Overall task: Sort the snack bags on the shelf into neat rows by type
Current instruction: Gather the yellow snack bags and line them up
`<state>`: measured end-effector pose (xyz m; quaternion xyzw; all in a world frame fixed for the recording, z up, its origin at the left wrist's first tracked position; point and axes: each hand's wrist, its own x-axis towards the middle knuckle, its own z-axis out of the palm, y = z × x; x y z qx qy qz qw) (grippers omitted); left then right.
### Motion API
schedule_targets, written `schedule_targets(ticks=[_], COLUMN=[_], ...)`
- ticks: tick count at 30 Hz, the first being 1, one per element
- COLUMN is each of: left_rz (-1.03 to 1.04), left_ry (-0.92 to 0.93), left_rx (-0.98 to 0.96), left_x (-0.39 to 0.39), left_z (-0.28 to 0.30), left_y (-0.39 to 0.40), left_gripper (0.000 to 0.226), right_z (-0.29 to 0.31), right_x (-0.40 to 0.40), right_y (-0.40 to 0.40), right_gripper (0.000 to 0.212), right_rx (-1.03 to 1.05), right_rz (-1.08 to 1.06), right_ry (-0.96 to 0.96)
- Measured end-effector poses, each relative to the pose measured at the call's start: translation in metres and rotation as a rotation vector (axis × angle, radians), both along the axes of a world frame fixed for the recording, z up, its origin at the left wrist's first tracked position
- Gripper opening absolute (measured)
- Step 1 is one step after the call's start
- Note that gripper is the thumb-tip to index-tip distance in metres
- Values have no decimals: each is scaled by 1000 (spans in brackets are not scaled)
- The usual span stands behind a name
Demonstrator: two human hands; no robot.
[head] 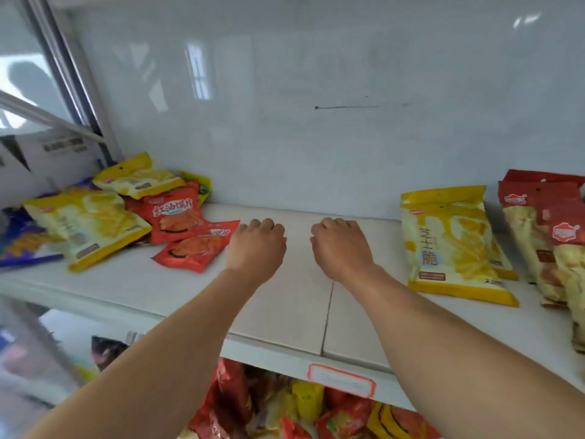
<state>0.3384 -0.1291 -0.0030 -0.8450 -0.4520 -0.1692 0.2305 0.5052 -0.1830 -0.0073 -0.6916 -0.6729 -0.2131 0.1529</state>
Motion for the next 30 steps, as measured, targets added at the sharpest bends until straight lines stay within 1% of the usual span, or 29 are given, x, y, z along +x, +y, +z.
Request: schedule_targets(ticks=[4,8,10,12,14,17,19,22,26,30], left_rz=[17,46,62,100,146,202,308,436,541,619], left_ry=[19,43,20,-26,-73,-211,-295,-390,-508,-704], left_rx=[32,14,3,8,4,-21,-45,-79,-99,-135], left_x=[-72,-139,-167,-190,-210,-236,-251,-267,-283,-299], left_z=[6,5,7,4,2,5,7,4,-8,-17], left_y=[21,44,54,67,80,99,113,134,163,182], left_gripper=[20,26,21,9,9,22,31,45,58,75], right_z=[-2,0,2,5,6,10,14,20,20,29], right_x=[-76,-143,-170,-193,-211,-233,-247,-267,-294,-314], right_y=[30,63,77,92,109,140,163,201,260,311], right_gripper=[30,25,26,29,27,25,24,28,32,39], right_rx=[-38,-77,-94,-118,-123,-107,-84,-27,10,44], right_rz=[57,46,46,54,66,95,122,173,234,236], right_ry=[-6,3,2,8,25,63,106,205,298,371])
